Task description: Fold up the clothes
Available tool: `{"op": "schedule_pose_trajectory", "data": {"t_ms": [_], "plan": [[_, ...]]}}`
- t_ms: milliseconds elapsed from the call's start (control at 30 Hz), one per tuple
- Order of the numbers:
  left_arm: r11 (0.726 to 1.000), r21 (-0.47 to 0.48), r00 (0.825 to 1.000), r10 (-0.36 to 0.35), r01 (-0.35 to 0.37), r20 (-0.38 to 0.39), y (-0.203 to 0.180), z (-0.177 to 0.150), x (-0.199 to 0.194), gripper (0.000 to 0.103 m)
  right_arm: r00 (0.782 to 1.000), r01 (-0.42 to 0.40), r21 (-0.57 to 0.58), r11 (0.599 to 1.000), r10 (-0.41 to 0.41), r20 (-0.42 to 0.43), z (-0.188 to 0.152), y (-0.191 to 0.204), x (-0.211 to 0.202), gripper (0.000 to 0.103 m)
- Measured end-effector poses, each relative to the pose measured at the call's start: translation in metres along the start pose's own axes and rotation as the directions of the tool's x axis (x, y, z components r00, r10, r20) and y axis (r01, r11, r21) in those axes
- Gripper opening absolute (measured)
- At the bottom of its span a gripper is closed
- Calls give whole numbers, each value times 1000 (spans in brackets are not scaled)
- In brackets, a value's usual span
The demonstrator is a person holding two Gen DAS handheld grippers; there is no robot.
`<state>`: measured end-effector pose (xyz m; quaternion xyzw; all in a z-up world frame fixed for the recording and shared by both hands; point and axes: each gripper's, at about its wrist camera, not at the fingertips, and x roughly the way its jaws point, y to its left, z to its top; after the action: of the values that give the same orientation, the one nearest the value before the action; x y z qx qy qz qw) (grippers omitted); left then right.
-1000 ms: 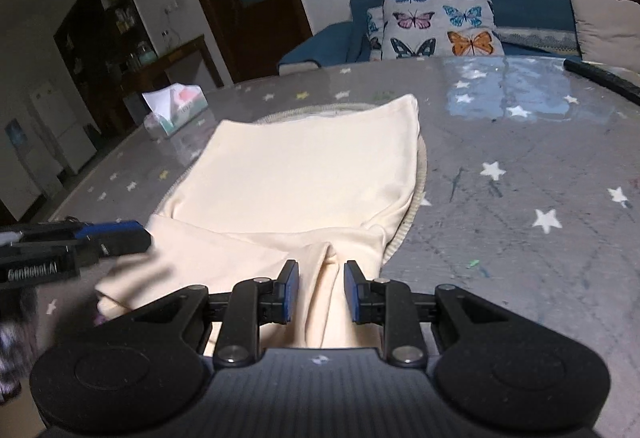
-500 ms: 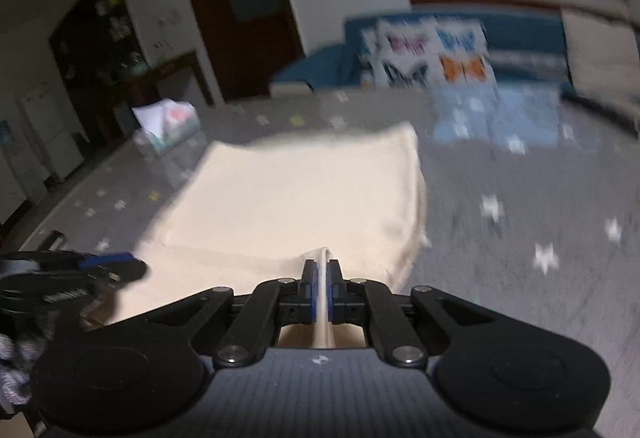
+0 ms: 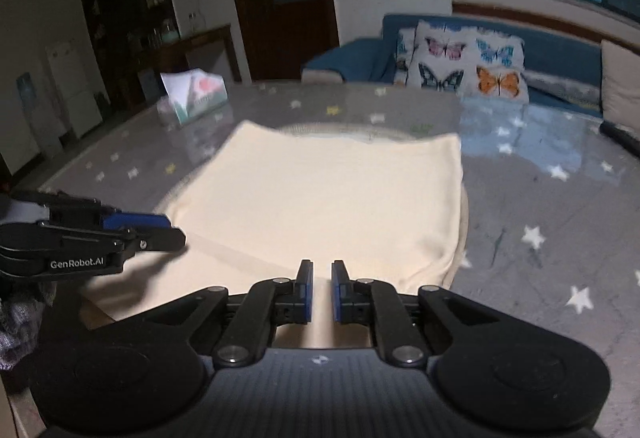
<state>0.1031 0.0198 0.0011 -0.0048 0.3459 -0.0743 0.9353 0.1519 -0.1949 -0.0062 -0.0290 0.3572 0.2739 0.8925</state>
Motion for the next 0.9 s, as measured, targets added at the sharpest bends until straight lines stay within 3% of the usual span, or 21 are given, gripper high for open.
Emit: {"op": "schedule_pose_trajectory", "data": {"t_ms": [300, 700, 900], "plan": [[997, 66, 999, -29, 28, 16, -3, -7, -11, 24, 999, -38, -61, 997, 37, -23, -12, 6, -27, 10], [985, 172, 999, -34, 30, 25, -13, -25, -32, 26, 999, -22, -101, 995, 18, -40, -39, 12, -46, 13], [973, 221, 998, -67, 61, 19, -16, -31, -46, 26, 999, -29, -88, 996, 31, 21, -19, 12, -50, 13]]}}
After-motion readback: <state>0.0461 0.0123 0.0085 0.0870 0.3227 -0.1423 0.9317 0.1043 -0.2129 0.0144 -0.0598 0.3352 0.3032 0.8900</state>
